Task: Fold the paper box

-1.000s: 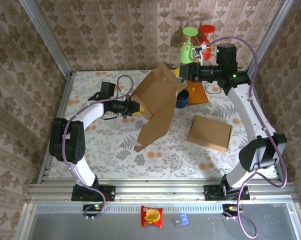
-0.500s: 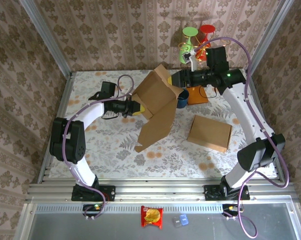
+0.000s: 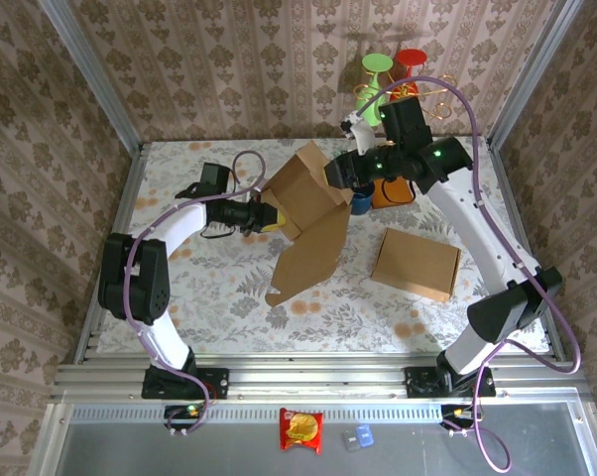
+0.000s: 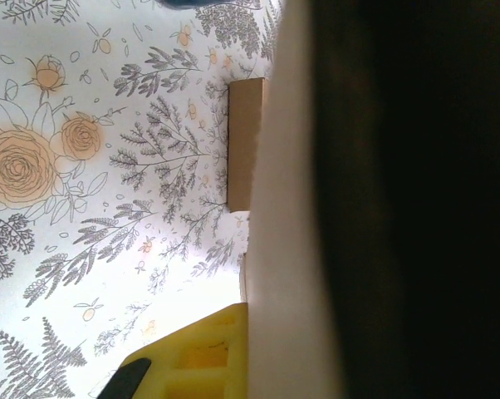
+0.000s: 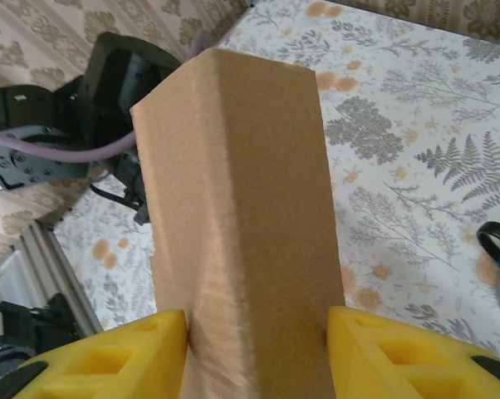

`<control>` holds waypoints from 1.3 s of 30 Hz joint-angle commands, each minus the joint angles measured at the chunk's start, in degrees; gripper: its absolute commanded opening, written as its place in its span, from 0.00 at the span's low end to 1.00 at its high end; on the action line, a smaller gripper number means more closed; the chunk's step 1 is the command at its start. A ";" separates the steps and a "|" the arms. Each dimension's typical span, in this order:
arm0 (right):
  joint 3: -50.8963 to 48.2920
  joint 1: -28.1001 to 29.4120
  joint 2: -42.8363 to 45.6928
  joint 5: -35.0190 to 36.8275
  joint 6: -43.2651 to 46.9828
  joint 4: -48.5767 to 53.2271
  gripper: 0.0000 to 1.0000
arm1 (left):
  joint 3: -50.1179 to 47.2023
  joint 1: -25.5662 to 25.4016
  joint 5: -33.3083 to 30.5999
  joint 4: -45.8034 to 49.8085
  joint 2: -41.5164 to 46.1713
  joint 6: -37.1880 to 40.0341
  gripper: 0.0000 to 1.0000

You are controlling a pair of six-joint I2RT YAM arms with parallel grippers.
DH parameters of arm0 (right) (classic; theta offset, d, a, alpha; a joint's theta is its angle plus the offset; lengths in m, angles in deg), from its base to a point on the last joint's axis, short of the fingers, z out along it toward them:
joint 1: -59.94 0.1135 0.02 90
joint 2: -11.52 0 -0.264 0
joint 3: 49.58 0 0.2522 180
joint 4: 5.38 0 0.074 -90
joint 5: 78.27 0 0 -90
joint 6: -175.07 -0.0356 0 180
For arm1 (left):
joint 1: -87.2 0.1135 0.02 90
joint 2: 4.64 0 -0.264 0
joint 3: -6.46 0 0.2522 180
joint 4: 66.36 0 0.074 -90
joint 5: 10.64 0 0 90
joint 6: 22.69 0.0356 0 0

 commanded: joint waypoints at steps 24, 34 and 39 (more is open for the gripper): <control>9.89 15.11 -10.42 49.70 6.87 11.31 0.50 | 4.55 -0.41 -3.80 6.35 1.32 2.37 0.00; 14.99 16.63 -16.02 63.11 4.39 15.93 0.21 | 5.61 -1.39 -6.77 8.83 1.00 1.34 0.00; 18.06 16.56 -19.63 68.63 2.60 19.81 0.07 | 7.07 -3.03 -9.71 11.99 0.76 -0.09 0.00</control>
